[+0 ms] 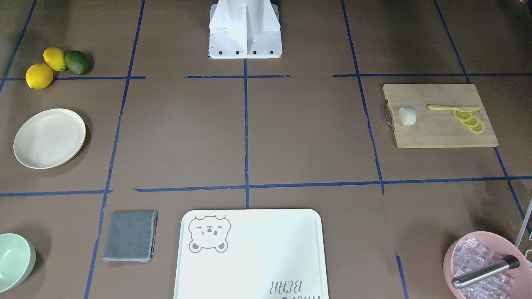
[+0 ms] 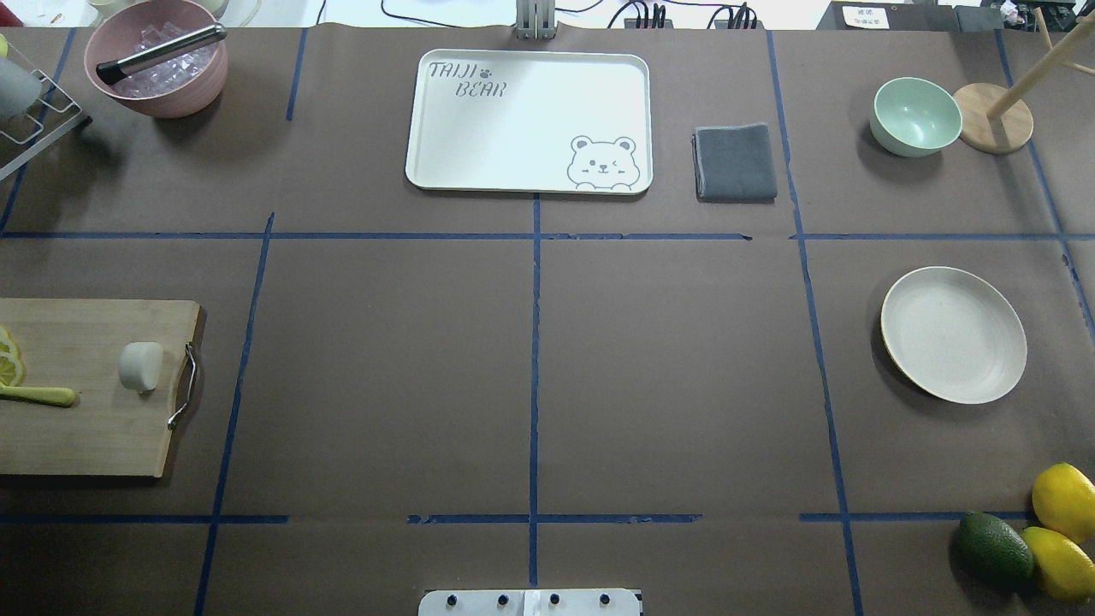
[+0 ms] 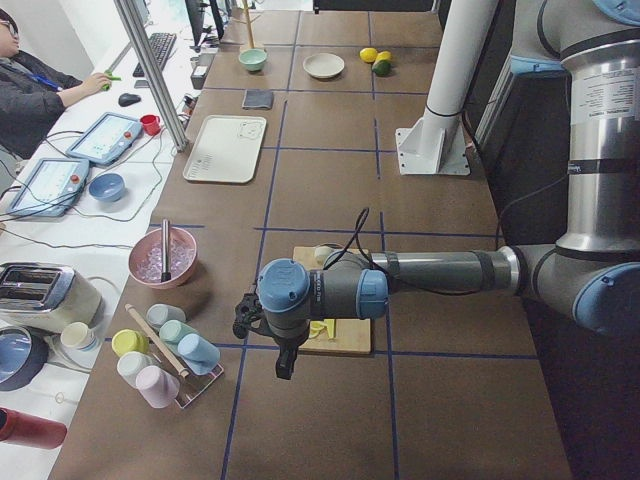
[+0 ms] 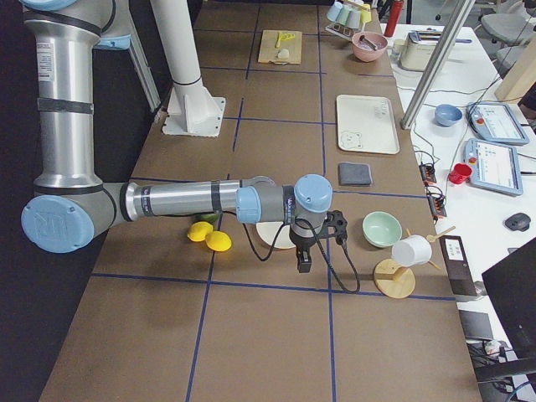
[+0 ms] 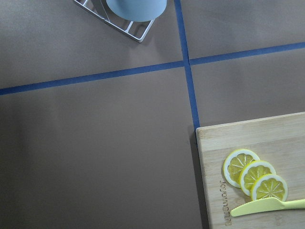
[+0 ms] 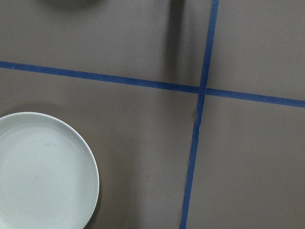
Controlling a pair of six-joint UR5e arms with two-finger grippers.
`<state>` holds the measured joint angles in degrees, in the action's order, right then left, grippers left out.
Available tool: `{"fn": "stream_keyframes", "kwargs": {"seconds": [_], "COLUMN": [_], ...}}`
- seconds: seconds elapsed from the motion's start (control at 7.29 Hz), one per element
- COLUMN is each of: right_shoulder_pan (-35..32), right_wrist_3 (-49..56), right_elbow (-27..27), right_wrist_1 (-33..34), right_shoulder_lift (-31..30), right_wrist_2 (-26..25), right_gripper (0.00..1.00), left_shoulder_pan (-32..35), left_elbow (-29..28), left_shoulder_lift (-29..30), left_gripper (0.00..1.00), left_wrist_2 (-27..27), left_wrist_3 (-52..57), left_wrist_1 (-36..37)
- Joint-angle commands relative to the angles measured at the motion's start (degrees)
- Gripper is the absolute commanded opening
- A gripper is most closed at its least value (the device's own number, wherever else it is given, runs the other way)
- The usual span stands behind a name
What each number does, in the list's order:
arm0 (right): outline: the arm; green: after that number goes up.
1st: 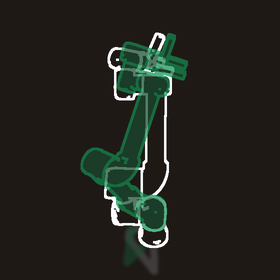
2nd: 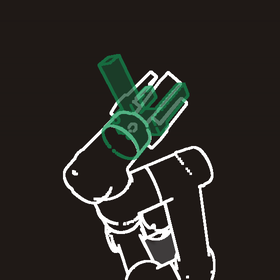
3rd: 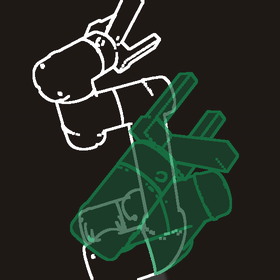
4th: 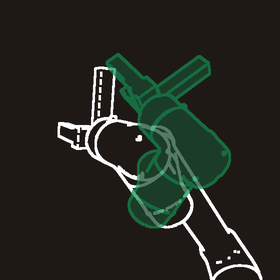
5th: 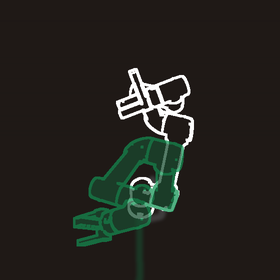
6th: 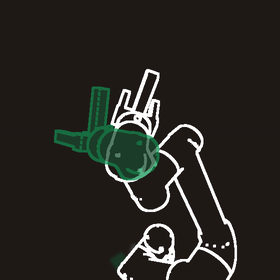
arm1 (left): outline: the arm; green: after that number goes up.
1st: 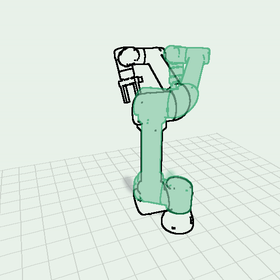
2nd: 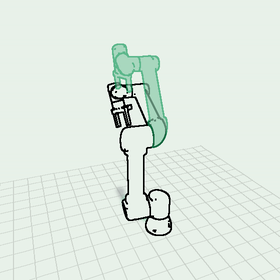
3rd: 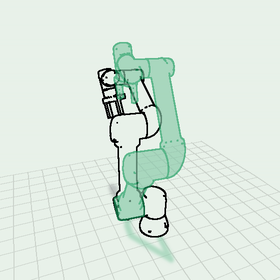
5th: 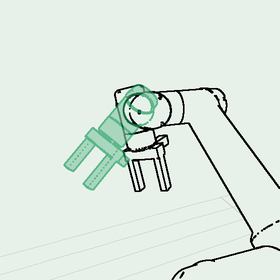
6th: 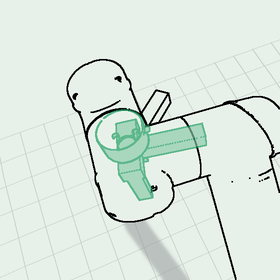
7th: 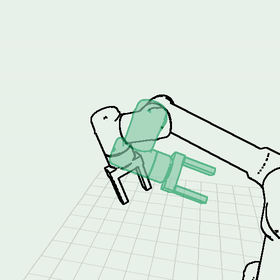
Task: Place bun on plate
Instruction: 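Reach the right gripper toward the rim of the white plate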
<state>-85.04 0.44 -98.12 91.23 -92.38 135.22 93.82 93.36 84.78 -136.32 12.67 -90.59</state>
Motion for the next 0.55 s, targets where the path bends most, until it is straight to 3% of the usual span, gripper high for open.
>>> {"fn": "stream_keyframes", "kwargs": {"seconds": [0.0,0.27,0.41], "right_shoulder_pan": [0.22,1.44,4.84], "right_wrist_3": [0.0,-1.13,-4.71], "right_elbow": [0.04,0.3,2.39], "right_wrist_1": [0.0,-1.57,-7.06], "right_shoulder_lift": [0.1,1.05,1.41], "right_wrist_2": [-0.05,0.04,0.04], "right_gripper": [1.0,1.0,1.0], "left_shoulder_pan": [-0.04,-0.3,-0.3], "left_elbow": [0.24,-0.19,-0.11], "left_shoulder_lift": [0.04,0.3,0.3], "left_gripper": [1.0,1.0,1.0], "left_wrist_2": [-0.17,-0.09,-0.18], "left_wrist_3": [0.08,-0.19,-0.19], "left_wrist_1": [-0.2,-0.2,-0.2]}}
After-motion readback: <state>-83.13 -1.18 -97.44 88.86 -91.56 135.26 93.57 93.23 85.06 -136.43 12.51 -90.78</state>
